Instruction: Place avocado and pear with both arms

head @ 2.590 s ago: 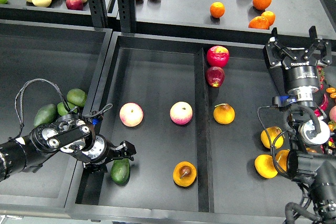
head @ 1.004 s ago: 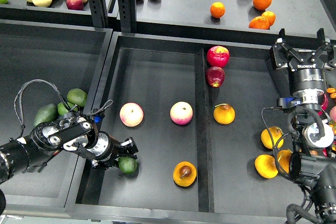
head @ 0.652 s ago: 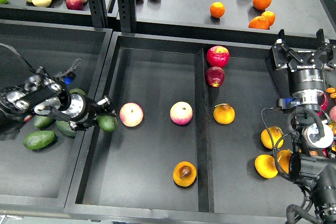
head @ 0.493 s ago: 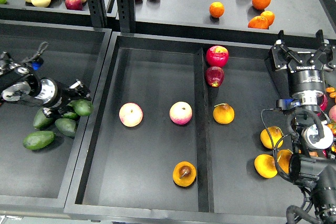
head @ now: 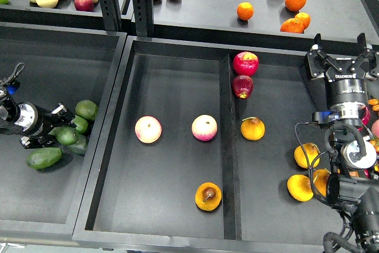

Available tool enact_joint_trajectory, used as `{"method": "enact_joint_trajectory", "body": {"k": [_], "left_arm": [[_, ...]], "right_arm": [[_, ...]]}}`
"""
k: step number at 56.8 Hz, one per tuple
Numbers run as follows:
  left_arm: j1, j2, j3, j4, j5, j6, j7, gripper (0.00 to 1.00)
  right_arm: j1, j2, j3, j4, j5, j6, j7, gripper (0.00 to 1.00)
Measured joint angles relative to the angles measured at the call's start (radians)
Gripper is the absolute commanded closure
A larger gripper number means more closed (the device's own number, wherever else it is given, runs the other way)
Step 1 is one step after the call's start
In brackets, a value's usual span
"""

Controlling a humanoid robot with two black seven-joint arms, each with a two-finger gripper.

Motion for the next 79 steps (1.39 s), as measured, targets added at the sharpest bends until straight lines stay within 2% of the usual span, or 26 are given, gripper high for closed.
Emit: {"method": "enact_joint_trajectory", "body": {"k": [5, 11, 20, 32, 43, 48, 56, 67, 71, 72, 73, 75, 79], "left_arm": [[0.013, -0.006, 0.0, 0.011, 0.001, 0.0, 0.0, 0.47], [0.023, -0.008, 0.0, 0.014, 0.001, 0.0, 0.0, 0.36], [0.034, -0.021, 0.0, 0.018, 0.002, 0.0, 0.0, 0.33], [0.035, -0.032, 0.001, 0.03, 0.012, 0.0, 0.0, 0.2], [0.035, -0.033, 0.004, 0.038, 0.019, 0.0, 0.0, 0.14], [0.028, -0.031, 0.004, 0.041, 0.025, 0.0, 0.0, 0.04], [0.024, -0.028, 0.002, 0.051, 0.028, 0.0, 0.0, 0.03], [0.023, -0.033, -0.008, 0.069, 0.027, 0.0, 0.0, 0.02], [0.023, -0.036, -0.012, 0.073, 0.026, 0.0, 0.0, 0.02], [0.023, -0.038, -0.012, 0.073, 0.026, 0.0, 0.0, 0.02], [0.023, -0.041, -0.014, 0.074, 0.026, 0.0, 0.0, 0.02], [0.023, -0.042, -0.014, 0.074, 0.026, 0.0, 0.0, 0.02], [0.02, -0.044, -0.016, 0.075, 0.026, 0.0, 0.0, 0.02]], "right_arm": [[0.0, 0.0, 0.0, 0.0, 0.0, 0.0, 0.0, 0.01], [0.0, 0.0, 0.0, 0.0, 0.0, 0.0, 0.0, 0.01], [0.0, 0.0, 0.0, 0.0, 0.0, 0.0, 0.0, 0.01], [-0.006, 0.0, 0.001, 0.0, 0.0, 0.0, -0.001, 0.01], [-0.012, 0.0, -0.002, 0.0, 0.001, 0.001, -0.001, 0.01], [-0.013, -0.001, -0.009, 0.006, 0.002, 0.001, -0.005, 0.01], [-0.013, -0.028, -0.044, 0.008, -0.001, 0.002, -0.025, 0.01], [-0.012, -0.177, -0.296, -0.001, -0.004, 0.025, -0.08, 0.01], [-0.006, -0.232, -0.405, -0.009, -0.007, 0.034, -0.118, 0.01], [-0.004, -0.249, -0.437, -0.011, -0.008, 0.035, -0.136, 0.01], [0.002, -0.29, -0.517, -0.015, -0.013, 0.037, -0.199, 0.01], [0.003, -0.303, -0.542, -0.016, -0.014, 0.037, -0.222, 0.01], [0.014, -0.35, -0.637, -0.021, -0.03, 0.038, -0.312, 0.01]]}}
